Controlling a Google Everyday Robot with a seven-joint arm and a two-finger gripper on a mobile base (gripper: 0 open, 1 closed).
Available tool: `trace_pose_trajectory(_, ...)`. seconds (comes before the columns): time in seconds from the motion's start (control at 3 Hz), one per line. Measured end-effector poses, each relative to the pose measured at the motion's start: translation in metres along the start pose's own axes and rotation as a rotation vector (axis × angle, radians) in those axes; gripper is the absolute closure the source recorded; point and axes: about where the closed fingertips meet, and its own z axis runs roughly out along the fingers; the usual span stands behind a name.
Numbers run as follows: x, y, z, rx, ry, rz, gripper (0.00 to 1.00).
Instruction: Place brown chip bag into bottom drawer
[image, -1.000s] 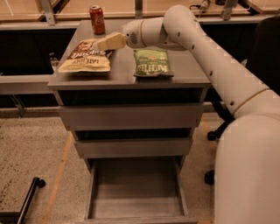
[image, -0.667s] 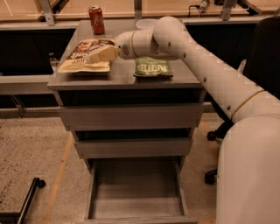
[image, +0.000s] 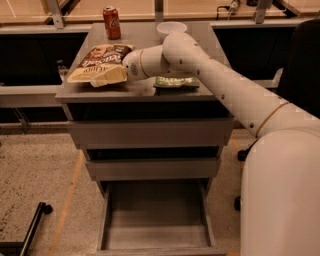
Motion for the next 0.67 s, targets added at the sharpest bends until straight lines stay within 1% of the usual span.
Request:
trace_pose_trajectory(0.33, 0.009, -0.008, 0.014, 0.036, 0.007, 0.004, 0.00)
trace_pose_trajectory(0.67, 0.012, -0.026, 0.015, 0.115, 0.001, -0.003, 0.18)
